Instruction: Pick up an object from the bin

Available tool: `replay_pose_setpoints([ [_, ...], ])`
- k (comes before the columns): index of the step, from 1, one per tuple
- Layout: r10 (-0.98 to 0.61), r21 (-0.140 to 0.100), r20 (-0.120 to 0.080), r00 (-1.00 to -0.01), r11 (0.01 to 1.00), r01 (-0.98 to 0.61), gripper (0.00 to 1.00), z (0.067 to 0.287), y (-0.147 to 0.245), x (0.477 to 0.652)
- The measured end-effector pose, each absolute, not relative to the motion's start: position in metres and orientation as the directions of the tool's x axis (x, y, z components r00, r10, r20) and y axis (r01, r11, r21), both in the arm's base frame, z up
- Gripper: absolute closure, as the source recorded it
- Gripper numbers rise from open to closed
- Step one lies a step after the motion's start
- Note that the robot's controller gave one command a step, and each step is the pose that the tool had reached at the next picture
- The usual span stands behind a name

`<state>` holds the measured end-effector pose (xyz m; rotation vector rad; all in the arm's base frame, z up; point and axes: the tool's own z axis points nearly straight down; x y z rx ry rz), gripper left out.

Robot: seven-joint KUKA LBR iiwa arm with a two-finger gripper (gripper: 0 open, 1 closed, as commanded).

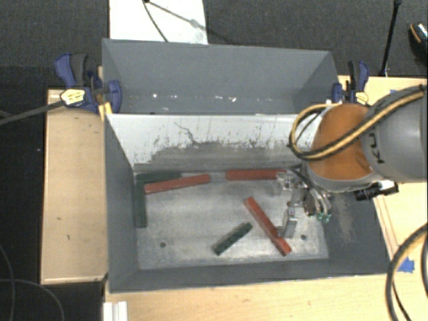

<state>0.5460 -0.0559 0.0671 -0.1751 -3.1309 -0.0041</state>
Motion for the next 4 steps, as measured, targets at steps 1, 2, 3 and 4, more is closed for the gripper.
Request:
replay_pose_setpoints([
  [1,-0.021,-0.002,-0.007,-1.0,1.0,-0.021,0.0,0.088,-0.087,0.549],
  [2,0.08,0.003,-0.007,-0.997,0.997,0.08,0.0,0.099,-0.032,0.572],
  [3,0.333,0.001,0.004,-0.943,0.943,0.333,0.0,0.069,0.018,0.518],
  [4,0.331,0.0,-0.001,-0.944,0.944,0.331,1.0,0.07,0.016,0.52],
])
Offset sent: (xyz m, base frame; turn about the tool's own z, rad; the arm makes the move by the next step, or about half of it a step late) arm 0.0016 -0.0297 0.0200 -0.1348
